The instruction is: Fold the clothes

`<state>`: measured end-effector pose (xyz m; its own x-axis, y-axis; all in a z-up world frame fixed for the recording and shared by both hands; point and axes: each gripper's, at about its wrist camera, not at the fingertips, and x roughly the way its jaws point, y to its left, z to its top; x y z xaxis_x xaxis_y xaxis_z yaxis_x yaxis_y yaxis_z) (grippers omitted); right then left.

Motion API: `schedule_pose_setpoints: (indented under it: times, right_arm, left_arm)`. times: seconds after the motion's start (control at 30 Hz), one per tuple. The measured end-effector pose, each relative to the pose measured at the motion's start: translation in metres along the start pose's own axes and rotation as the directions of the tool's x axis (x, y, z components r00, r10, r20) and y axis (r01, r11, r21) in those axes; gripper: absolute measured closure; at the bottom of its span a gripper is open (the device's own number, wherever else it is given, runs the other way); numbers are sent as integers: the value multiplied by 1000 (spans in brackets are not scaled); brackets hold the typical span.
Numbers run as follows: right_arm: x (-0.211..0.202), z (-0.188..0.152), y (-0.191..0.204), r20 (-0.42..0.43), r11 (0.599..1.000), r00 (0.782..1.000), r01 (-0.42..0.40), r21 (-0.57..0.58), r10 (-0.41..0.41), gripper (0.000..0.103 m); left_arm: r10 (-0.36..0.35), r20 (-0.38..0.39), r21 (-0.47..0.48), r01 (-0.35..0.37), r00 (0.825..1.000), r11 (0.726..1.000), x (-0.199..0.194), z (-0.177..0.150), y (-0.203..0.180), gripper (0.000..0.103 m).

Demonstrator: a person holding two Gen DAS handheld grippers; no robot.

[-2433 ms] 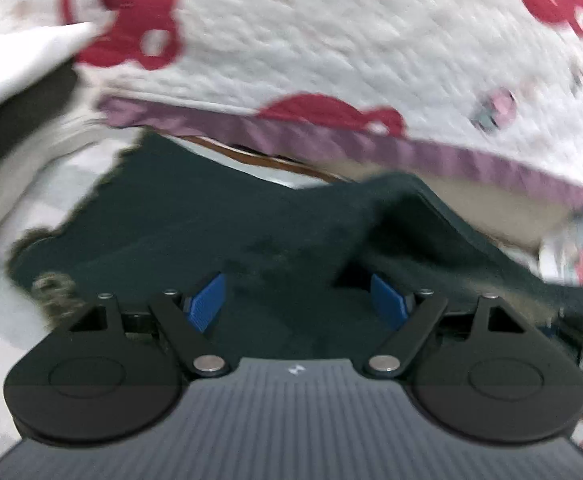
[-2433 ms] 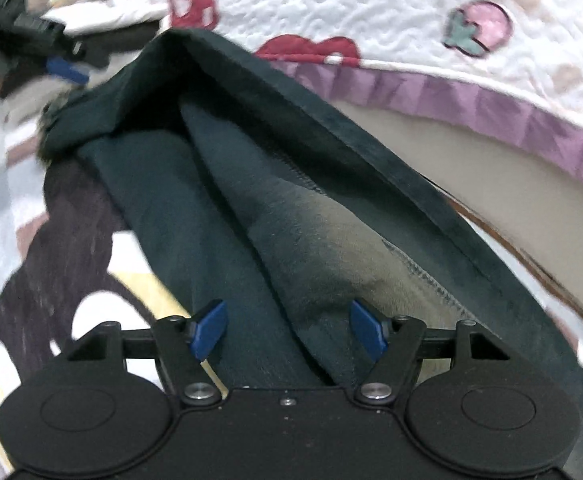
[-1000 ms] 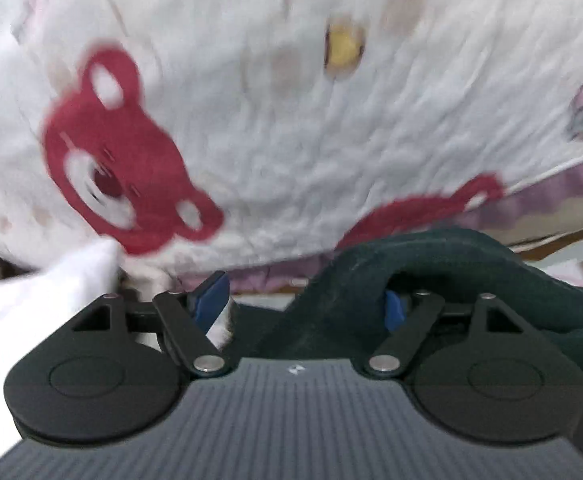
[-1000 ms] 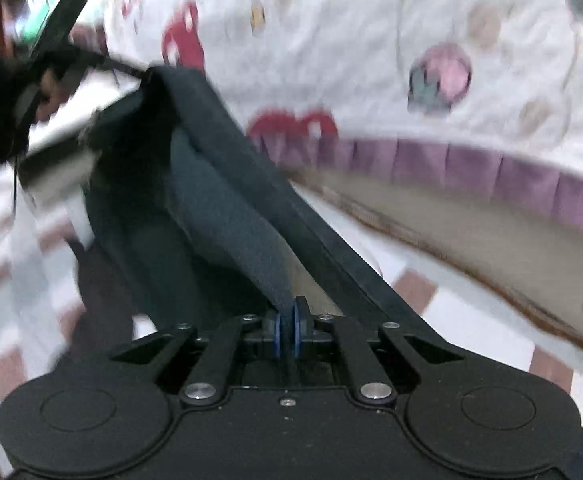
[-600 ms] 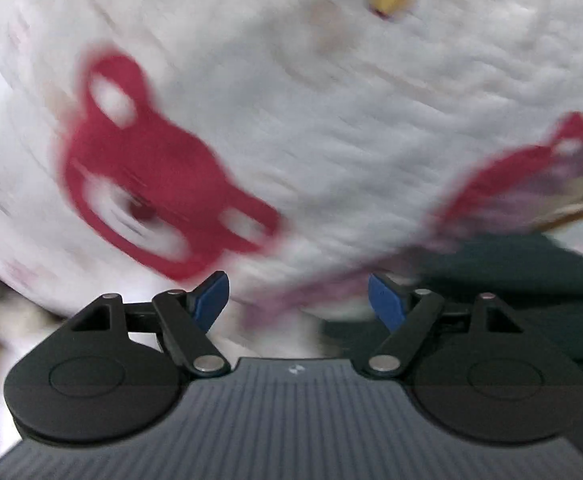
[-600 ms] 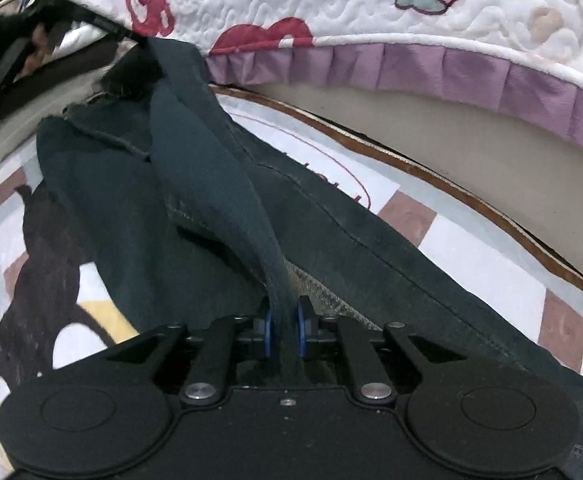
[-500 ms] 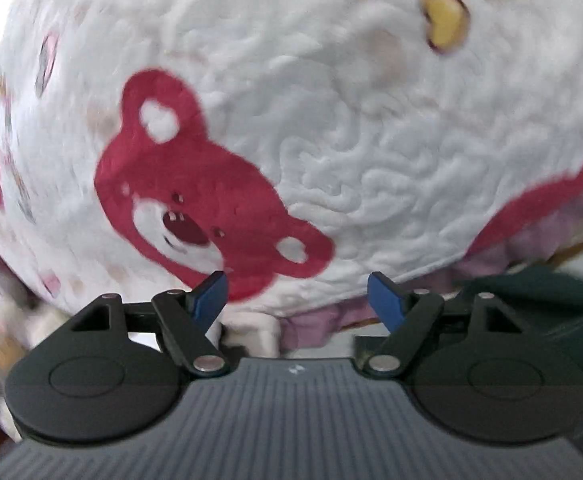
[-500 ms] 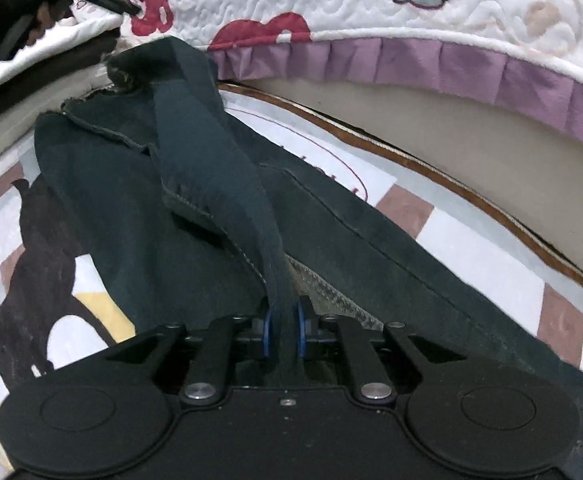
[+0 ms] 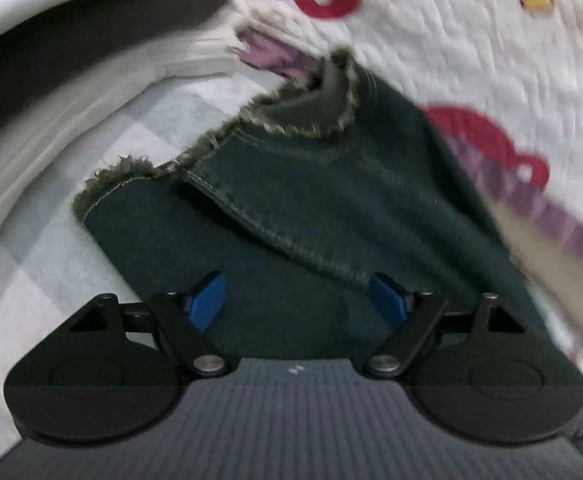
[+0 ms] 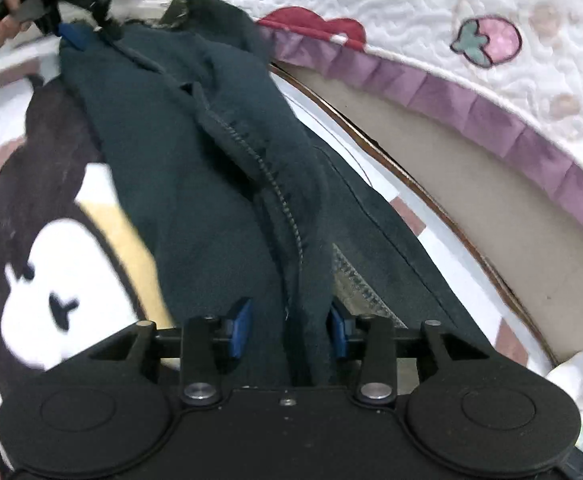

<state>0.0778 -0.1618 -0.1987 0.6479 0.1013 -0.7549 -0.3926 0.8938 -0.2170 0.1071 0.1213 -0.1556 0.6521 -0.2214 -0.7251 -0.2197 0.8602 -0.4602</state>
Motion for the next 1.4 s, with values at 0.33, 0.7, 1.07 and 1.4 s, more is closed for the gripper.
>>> schedule_pose_setpoints:
  times: [0.33, 0.7, 1.07, 1.4]
  right_arm:
    - [-13, -26, -11, 34, 996, 999, 26, 81, -29, 46]
    - [-12, -39, -21, 69, 985, 997, 10, 169, -22, 43]
    - [-12, -36, -19, 54, 976, 997, 37, 216, -49, 41]
    - [-12, -36, -21, 16, 966, 986, 159, 205, -166, 26]
  left_arm:
    - [91, 57, -9, -90, 994, 996, 33, 11, -19, 20]
    - [59, 100, 112, -70, 993, 991, 29, 19, -14, 95]
    - [-83, 91, 46, 79, 992, 996, 47, 14, -2, 44]
    - [-104, 198, 157, 74, 975, 985, -33, 45, 7, 101]
